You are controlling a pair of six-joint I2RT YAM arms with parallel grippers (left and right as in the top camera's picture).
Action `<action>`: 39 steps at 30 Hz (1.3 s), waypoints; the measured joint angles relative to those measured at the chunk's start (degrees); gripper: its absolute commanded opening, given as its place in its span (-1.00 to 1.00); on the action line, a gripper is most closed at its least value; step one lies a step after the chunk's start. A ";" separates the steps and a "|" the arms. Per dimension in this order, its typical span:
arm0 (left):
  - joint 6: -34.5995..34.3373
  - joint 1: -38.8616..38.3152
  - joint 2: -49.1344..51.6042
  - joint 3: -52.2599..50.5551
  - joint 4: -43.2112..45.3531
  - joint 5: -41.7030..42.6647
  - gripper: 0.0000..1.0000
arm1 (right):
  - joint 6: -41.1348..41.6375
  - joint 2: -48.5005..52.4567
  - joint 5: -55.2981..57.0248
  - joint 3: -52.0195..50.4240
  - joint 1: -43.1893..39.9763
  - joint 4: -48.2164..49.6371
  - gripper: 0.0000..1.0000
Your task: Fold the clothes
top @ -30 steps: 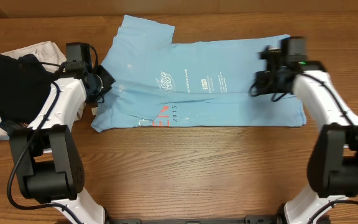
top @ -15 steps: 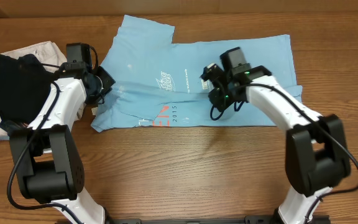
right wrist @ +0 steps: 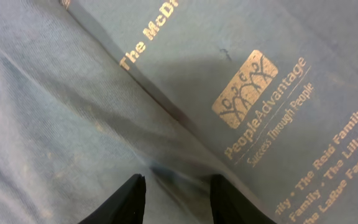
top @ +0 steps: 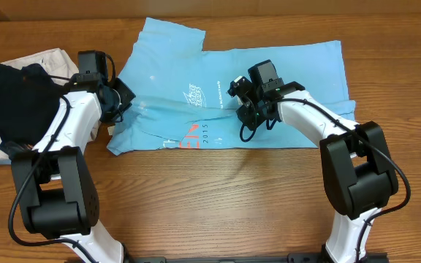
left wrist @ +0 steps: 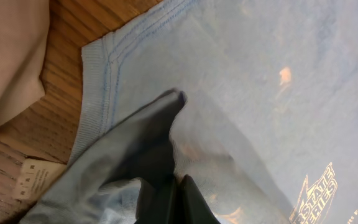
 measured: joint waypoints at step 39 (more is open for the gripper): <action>-0.02 0.04 0.00 0.00 2.43 -1.09 -0.92 | 0.04 2.51 5.09 3.50 0.87 2.71 -0.83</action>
